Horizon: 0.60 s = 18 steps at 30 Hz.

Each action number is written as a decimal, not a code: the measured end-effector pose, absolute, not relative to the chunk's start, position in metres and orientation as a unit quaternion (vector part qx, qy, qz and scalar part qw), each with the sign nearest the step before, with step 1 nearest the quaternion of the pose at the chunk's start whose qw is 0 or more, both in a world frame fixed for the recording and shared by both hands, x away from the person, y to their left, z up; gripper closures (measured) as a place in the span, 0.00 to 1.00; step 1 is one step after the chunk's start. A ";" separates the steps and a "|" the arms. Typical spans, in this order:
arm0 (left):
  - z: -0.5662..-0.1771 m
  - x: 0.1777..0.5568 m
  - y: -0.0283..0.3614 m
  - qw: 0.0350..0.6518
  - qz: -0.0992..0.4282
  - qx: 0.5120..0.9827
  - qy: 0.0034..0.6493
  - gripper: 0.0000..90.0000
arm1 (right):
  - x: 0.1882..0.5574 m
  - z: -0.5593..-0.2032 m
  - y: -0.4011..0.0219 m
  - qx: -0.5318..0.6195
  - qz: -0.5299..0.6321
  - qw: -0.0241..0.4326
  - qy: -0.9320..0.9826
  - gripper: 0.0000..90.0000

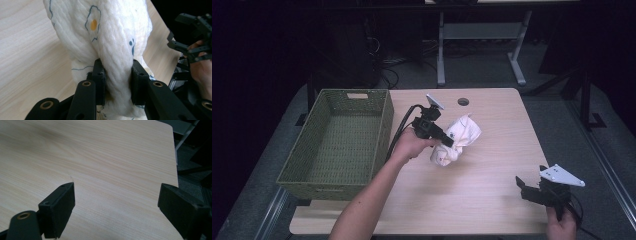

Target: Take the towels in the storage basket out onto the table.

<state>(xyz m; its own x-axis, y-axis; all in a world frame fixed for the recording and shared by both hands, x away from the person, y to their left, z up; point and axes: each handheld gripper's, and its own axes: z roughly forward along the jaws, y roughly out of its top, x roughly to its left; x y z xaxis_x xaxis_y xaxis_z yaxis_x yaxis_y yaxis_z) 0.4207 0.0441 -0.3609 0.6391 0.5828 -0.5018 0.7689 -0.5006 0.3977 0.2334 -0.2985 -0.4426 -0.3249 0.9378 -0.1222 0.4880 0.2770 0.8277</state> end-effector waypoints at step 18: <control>-0.398 0.421 0.029 0.304 -0.161 0.839 0.422 0.77 | 0.234 -0.443 -0.295 0.483 0.351 0.317 0.737 0.15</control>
<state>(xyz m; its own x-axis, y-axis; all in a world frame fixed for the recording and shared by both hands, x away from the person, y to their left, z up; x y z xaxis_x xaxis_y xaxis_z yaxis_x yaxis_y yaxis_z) 0.4215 0.0289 -0.3983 0.5913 0.6106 -0.5268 0.8064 -0.4580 0.3742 0.2337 -0.2955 -0.4435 -0.3315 0.9347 -0.1278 0.4892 0.2862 0.8239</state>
